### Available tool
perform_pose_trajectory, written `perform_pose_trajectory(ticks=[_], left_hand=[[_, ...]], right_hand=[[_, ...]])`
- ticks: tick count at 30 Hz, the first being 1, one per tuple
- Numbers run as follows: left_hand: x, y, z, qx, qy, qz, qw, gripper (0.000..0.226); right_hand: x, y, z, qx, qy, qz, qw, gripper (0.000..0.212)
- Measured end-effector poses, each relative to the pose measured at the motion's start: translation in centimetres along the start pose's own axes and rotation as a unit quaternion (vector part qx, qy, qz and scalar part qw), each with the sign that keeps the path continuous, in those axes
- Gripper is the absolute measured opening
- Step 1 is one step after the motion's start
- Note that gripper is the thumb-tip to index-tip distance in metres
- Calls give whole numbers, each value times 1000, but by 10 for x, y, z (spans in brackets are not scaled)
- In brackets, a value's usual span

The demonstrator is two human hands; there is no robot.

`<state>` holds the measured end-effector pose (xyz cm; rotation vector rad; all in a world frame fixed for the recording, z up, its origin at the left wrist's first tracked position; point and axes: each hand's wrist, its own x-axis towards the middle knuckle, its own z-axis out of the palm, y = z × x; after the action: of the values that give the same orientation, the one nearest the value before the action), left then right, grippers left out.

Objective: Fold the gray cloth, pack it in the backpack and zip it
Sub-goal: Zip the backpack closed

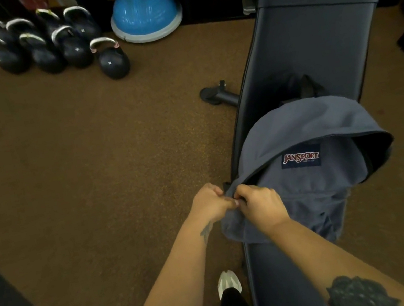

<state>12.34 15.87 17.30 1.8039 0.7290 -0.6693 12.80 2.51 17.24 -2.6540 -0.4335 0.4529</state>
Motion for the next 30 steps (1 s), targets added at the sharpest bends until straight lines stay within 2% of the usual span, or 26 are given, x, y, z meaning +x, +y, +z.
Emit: perform_pose_trajectory(ticks=[1, 3, 7, 9, 12, 20, 24, 30], left_hand=[[1, -5, -1, 4, -20, -8, 1000, 33], [3, -16, 4, 87, -14, 23, 996, 27], [-4, -21, 28, 180, 104, 125, 970, 18], [-3, -18, 36, 217, 138, 137, 957, 17], [0, -13, 36, 253, 147, 128, 948, 18], [5, -9, 34, 233, 136, 115, 956, 21], [6, -17, 31, 126, 127, 141, 974, 15], [8, -30, 34, 62, 110, 167, 978, 12]], right_hand=[[1, 0, -1, 6, -1, 8, 1000, 15], [2, -2, -2, 16, 2, 20, 1000, 17], [1, -6, -2, 19, -7, 30, 999, 16], [1, -7, -3, 14, -5, 34, 999, 17], [1, -7, -8, 6, 10, 40, 999, 18], [2, -1, -15, 12, 39, 42, 998, 17], [6, 5, -13, 47, 19, 60, 997, 17], [11, 7, -13, 77, 4, 67, 995, 15]])
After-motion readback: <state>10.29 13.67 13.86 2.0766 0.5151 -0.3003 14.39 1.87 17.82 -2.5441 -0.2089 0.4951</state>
